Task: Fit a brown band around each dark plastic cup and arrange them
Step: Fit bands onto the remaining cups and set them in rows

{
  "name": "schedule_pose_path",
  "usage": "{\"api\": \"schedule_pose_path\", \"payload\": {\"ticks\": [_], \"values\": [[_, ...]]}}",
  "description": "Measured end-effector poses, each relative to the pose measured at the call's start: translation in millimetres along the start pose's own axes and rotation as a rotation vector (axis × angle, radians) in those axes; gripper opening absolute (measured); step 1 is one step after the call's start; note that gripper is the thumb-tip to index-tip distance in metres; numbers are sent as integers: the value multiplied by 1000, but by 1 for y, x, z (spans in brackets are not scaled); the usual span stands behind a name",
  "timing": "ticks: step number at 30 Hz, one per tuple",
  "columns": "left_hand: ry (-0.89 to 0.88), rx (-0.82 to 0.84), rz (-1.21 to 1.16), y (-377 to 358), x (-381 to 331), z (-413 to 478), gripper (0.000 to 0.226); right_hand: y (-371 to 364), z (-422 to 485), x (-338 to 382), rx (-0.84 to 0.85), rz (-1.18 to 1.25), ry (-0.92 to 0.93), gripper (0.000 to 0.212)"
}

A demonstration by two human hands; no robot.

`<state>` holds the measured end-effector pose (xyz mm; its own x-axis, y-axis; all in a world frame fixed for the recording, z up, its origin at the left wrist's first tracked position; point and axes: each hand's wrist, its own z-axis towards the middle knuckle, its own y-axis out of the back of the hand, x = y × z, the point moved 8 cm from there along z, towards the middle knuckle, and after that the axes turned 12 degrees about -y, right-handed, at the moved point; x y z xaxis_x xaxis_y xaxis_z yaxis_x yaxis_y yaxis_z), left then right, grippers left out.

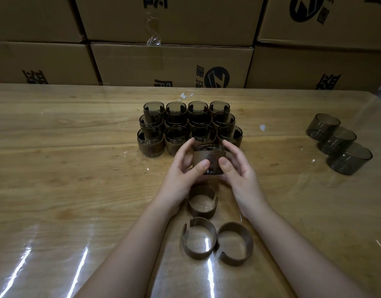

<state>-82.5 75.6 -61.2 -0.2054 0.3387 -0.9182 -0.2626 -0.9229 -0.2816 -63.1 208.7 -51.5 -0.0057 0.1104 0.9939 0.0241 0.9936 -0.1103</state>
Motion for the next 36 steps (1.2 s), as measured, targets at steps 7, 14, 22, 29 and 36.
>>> {"api": "schedule_pose_path", "payload": {"ticks": [7, 14, 22, 29, 36], "values": [[40, -139, -57, 13, 1, -1, 68, 0, 3, -8, 18, -80, -49, 46], [-67, -74, 140, 13, -7, -1, 65, 6, 4, -9, -4, -52, -60, 42], [-290, 40, 622, 6, -26, -3, 79, -1, 1, -6, 33, -27, -16, 58], [-326, -21, 806, 33, -45, -3, 74, -1, -1, -4, 53, -92, -21, 47], [-152, -47, 925, 86, -59, -6, 74, 3, -1, -4, 27, -70, -87, 33]]}}
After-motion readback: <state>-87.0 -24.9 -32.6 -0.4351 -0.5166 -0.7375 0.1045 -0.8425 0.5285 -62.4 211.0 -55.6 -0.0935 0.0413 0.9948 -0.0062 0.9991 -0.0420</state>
